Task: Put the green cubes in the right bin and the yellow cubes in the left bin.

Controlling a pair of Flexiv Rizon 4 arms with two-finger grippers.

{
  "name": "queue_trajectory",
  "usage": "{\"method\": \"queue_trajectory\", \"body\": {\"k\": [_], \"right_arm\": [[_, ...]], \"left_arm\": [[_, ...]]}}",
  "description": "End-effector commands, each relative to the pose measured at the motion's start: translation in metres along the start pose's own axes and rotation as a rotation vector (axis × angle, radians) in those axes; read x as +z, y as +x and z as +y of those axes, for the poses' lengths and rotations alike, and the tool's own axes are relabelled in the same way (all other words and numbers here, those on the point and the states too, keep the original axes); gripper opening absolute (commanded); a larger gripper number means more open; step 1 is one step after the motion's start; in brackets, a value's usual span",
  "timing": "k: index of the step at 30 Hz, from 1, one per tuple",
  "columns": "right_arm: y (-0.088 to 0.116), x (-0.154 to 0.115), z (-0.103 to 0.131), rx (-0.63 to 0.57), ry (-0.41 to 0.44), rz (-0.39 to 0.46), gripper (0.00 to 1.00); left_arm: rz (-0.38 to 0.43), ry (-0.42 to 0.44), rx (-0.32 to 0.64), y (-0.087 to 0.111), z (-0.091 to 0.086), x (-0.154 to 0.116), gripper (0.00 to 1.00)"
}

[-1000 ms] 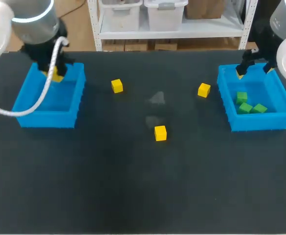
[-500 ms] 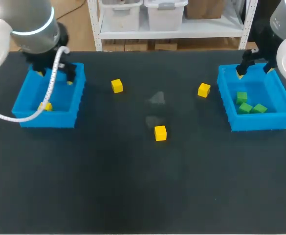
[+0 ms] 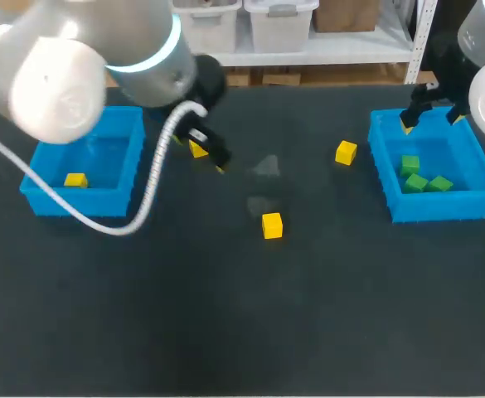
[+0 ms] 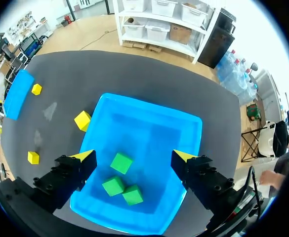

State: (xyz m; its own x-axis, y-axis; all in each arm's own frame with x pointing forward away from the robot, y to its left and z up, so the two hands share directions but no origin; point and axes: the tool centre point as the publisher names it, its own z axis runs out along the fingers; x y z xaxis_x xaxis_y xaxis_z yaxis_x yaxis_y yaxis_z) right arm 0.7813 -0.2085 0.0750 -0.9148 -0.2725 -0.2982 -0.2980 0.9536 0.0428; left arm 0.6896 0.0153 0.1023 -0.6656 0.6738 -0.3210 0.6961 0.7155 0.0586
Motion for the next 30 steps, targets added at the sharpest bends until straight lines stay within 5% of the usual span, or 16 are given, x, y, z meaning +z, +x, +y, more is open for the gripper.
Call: {"method": "queue_trajectory", "body": {"k": [1, 8, 21, 30], "right_arm": [[0.003, -0.002, 0.001, 0.002, 0.006, -0.007, 1.0], [0.003, -0.002, 0.001, 0.002, 0.006, -0.007, 1.0], [0.003, -0.002, 0.001, 0.002, 0.006, -0.007, 1.0], [0.003, -0.002, 0.001, 0.002, 0.006, -0.007, 1.0]], "left_arm": [[0.065, 0.037, 0.103, -0.014, -0.02, 0.025, 1.0], [0.117, 0.047, 0.175, -0.013, -0.038, 0.044, 1.0], [0.123, 0.133, 0.305, 0.002, -0.081, 0.025, 1.0], [0.169, 0.083, 0.337, 0.01, -0.097, 0.042, 1.0]]}}
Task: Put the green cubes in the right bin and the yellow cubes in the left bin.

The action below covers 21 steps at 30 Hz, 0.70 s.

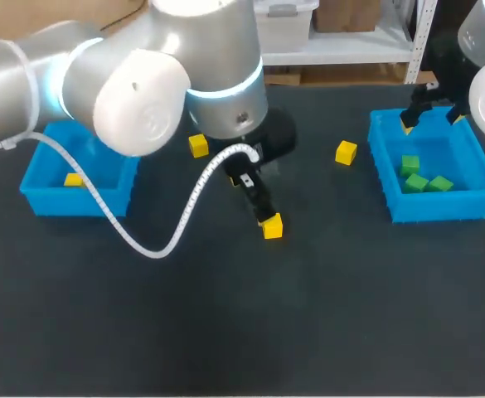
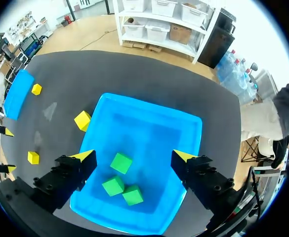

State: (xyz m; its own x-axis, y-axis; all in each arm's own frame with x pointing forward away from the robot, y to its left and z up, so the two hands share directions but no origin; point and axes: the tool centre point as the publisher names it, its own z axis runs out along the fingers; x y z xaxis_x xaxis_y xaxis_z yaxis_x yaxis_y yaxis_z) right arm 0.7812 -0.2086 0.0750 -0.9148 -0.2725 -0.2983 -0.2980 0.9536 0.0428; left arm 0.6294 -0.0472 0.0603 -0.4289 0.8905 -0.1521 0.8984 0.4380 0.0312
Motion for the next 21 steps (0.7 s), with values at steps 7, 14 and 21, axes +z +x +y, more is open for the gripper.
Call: {"method": "queue_trajectory", "body": {"k": [7, 14, 21], "right_arm": [[0.003, -0.001, 0.001, 0.002, 0.006, -0.007, 1.0], [0.003, -0.001, 0.001, 0.002, 0.006, -0.007, 1.0], [0.003, -0.001, 0.001, 0.002, 0.006, -0.007, 1.0]], "left_arm": [[0.053, -0.093, 0.006, -0.008, -0.007, 0.025, 1.0], [0.088, -0.206, -0.015, -0.013, 0.005, 0.049, 1.0], [0.076, -0.13, -0.042, -0.025, 0.007, 0.061, 1.0]]}}
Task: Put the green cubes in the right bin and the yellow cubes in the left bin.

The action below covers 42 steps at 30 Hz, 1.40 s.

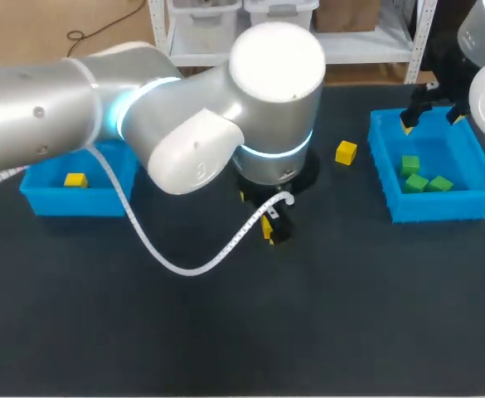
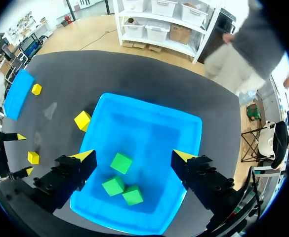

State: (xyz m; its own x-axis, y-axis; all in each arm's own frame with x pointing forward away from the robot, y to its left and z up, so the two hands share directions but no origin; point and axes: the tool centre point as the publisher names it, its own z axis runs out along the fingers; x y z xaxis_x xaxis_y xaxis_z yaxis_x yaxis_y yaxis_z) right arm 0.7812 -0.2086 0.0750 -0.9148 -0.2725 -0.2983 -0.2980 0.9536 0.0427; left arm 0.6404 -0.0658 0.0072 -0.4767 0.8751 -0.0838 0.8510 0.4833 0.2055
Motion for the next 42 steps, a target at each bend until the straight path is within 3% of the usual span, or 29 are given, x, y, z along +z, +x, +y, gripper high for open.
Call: {"method": "queue_trajectory", "body": {"k": [1, 5, 22, 24, 25, 26, 35, 42], "right_arm": [[0.003, -0.001, 0.001, 0.002, 0.006, -0.007, 1.0], [0.003, -0.001, 0.001, 0.002, 0.006, -0.007, 1.0], [0.003, -0.001, 0.001, 0.002, 0.006, -0.007, 1.0], [0.003, -0.001, 0.001, 0.002, 0.006, -0.007, 1.0], [0.003, -0.001, 0.001, 0.002, 0.006, -0.007, 1.0], [0.003, -0.001, 0.001, 0.002, 0.006, -0.007, 1.0], [0.003, -0.001, 0.001, 0.002, 0.006, -0.007, 1.0], [0.003, -0.001, 0.001, 0.002, 0.006, -0.007, 1.0]], "left_arm": [[-0.007, 0.071, 0.007, -0.014, 0.005, 0.005, 1.0], [-0.022, 0.124, 0.011, -0.021, 0.005, 0.006, 1.0], [0.024, 0.119, 0.003, -0.026, 0.01, 0.026, 0.98], [0.028, 0.12, 0.0, -0.025, 0.01, 0.028, 0.44], [0.034, 0.12, 0.004, -0.025, 0.01, 0.03, 0.11], [0.035, 0.12, 0.005, -0.025, 0.009, 0.031, 0.0], [0.029, 0.128, 0.0, -0.02, 0.009, 0.029, 0.0], [0.006, 0.089, -0.077, -0.005, 0.039, 0.016, 0.0]]}}
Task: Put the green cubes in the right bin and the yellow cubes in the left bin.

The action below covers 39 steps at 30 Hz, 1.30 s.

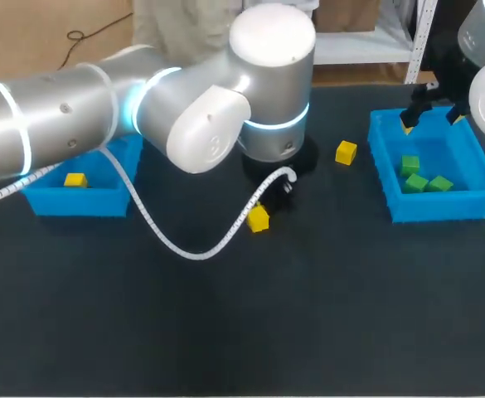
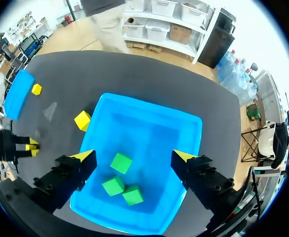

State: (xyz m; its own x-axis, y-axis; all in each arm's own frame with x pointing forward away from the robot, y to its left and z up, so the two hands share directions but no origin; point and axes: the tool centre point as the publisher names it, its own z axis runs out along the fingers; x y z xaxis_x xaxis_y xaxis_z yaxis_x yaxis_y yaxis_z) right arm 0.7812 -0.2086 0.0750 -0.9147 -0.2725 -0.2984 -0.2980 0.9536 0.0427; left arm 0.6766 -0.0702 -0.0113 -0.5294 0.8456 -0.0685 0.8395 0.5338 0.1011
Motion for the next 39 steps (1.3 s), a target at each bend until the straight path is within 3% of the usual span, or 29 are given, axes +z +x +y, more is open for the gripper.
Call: {"method": "queue_trajectory", "body": {"k": [1, 7, 8, 9, 19, 27, 33, 39], "right_arm": [[0.003, -0.001, 0.001, 0.002, 0.006, -0.007, 1.0], [0.003, -0.001, 0.001, 0.002, 0.006, -0.007, 1.0], [0.003, -0.001, 0.001, 0.002, 0.006, -0.007, 1.0], [0.003, -0.001, 0.001, 0.002, 0.006, -0.007, 1.0], [0.003, -0.001, 0.001, 0.002, 0.006, -0.007, 1.0], [0.003, -0.001, 0.001, 0.002, 0.006, -0.007, 1.0], [0.003, -0.001, 0.001, 0.002, 0.006, -0.007, 1.0], [0.003, -0.001, 0.001, 0.002, 0.006, -0.007, 1.0]], "left_arm": [[-0.025, -0.025, -0.031, 0.017, 0.021, -0.014, 0.0], [-0.033, -0.06, -0.07, 0.032, 0.049, -0.027, 0.0], [-0.031, -0.061, -0.085, 0.034, 0.051, -0.029, 0.34], [-0.039, -0.056, -0.091, 0.034, 0.053, -0.031, 1.0], [-0.111, 0.09, -0.173, 0.037, 0.053, -0.051, 1.0], [-0.072, 0.198, -0.107, 0.041, 0.031, -0.058, 1.0], [-0.047, 0.234, -0.037, 0.038, 0.007, -0.057, 1.0], [-0.019, 0.196, -0.014, 0.033, -0.007, -0.049, 1.0]]}}
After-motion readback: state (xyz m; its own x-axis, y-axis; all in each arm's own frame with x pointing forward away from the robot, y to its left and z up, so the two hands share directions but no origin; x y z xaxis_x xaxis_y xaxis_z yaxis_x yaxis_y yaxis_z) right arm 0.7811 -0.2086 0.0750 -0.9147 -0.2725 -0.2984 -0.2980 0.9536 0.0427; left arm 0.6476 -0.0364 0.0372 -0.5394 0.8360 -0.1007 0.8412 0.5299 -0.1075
